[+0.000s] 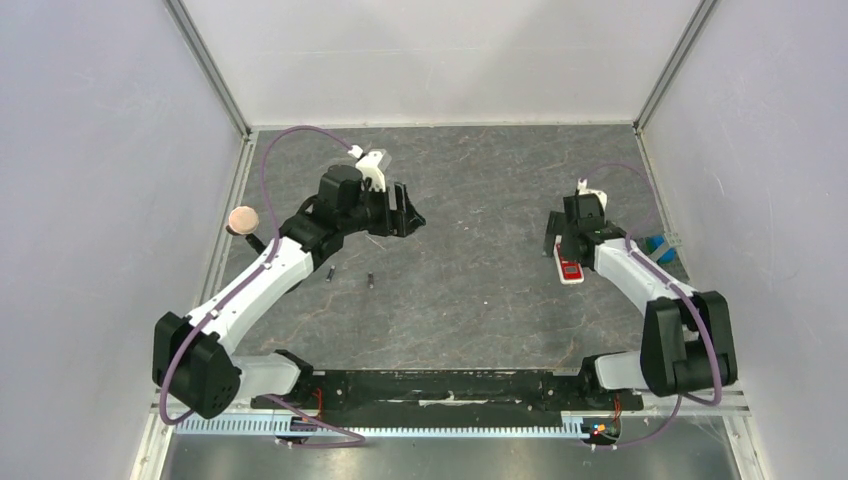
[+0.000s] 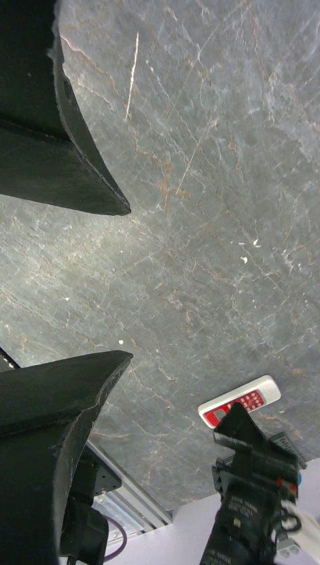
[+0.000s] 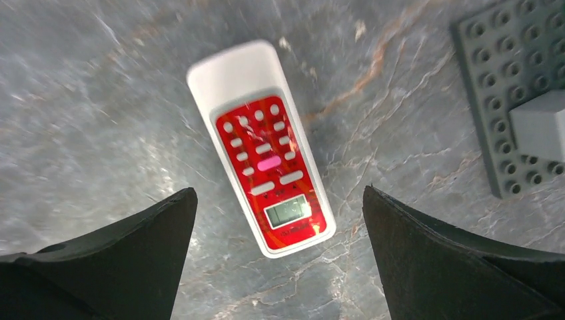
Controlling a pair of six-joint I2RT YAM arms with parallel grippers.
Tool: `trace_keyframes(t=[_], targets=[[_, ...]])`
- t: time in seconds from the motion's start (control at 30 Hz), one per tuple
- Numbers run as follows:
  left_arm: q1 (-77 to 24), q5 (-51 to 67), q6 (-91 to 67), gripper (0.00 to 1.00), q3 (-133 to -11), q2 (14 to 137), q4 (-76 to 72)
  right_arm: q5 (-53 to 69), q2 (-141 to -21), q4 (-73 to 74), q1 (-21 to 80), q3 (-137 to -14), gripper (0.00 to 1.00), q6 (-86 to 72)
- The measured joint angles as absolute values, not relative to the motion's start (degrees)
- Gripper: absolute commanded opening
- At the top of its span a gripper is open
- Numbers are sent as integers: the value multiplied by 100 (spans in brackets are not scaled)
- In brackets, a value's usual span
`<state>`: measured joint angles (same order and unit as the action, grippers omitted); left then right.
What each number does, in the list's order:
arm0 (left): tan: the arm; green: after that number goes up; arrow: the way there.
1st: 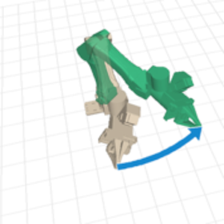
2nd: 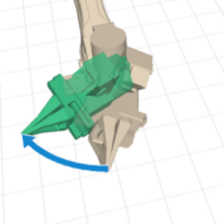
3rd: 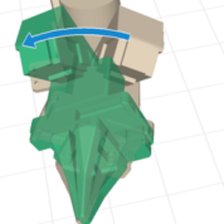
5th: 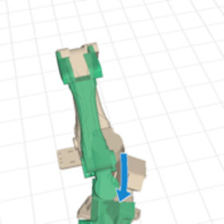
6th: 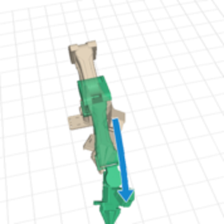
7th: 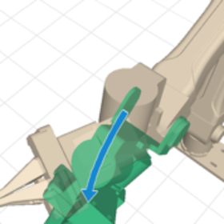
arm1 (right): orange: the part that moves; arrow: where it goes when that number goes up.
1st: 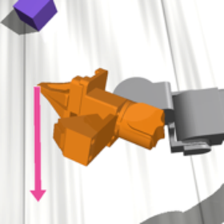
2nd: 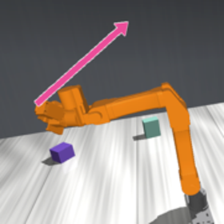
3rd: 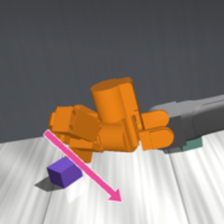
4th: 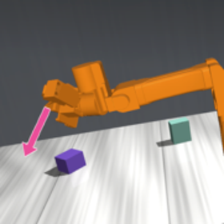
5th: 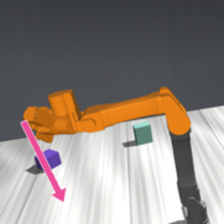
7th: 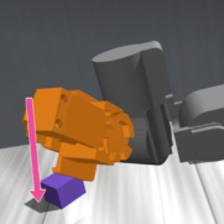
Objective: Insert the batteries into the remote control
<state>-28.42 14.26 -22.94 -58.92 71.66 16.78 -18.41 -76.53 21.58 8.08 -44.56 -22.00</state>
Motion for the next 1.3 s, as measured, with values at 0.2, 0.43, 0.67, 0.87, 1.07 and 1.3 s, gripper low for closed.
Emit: trace_keyframes(t=[0.2, 0.43, 0.67, 0.87, 1.07, 1.3], targets=[[-2915, 1509, -2311, 80, -5889, 7343, 1577, -1638, -8357, 2185, 808, -4370, 98, -2082], [-2928, 1507, -2311, 80, -5889, 7360, 1544, -1531, -8687, 2163, 731, -4510, 95, -2058], [-2934, 1461, -2309, 79, -5889, 7487, 1481, -1050, -8794, 2185, 519, -4571, 78, -2193], [-2934, 1382, -2309, 79, -5892, 7575, 1481, -674, -8687, 1822, 506, -4383, 46, -2202], [-2934, 1243, -2311, 78, -5892, 7614, 1481, -231, -8576, 1592, 910, -4276, 43, -2075], [-2934, 703, -2318, 77, -5850, 7590, 1463, 314, -8606, 1592, 2539, -4355, 44, -1638]])
